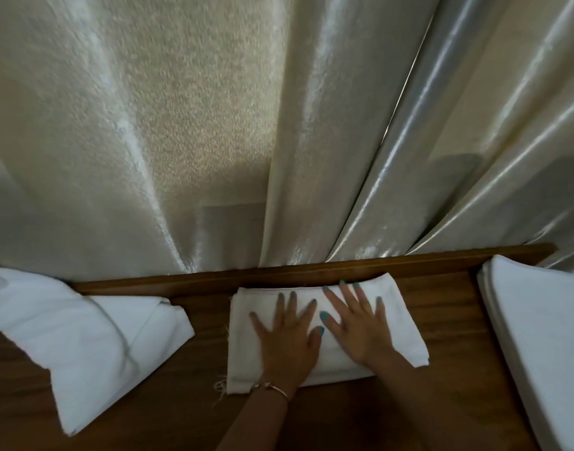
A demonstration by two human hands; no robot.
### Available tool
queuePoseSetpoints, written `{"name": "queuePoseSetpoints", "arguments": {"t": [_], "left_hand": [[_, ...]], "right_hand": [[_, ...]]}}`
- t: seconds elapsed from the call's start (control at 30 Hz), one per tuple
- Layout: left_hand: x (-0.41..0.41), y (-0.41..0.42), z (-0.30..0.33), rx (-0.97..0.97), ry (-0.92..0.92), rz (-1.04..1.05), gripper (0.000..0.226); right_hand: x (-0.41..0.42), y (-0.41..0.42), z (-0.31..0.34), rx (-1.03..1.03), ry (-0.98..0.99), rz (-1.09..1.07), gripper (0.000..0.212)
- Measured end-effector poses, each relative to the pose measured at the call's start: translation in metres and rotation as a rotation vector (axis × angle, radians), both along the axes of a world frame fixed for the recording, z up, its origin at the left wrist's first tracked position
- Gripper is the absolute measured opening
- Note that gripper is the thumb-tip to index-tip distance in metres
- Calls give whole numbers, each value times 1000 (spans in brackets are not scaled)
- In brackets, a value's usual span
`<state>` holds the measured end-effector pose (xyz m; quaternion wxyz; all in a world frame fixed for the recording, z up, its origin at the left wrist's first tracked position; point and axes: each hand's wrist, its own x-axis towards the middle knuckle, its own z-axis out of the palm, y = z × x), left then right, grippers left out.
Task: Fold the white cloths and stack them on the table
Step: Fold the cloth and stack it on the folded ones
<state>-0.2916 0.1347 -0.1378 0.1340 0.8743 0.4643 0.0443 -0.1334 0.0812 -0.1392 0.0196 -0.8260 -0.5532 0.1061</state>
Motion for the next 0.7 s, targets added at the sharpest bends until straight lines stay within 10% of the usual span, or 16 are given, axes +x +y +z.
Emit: {"name": "queuePoseSetpoints", "arguments": {"t": [0.17,0.7], "left_hand": [[-12,14,-11,-32,108,131,98],[-17,0,-12,4,75,401,88]], "right_hand": [[26,-11,-7,-61,-63,-181,83],[20,-17,-10,76,-36,-505,80]]}}
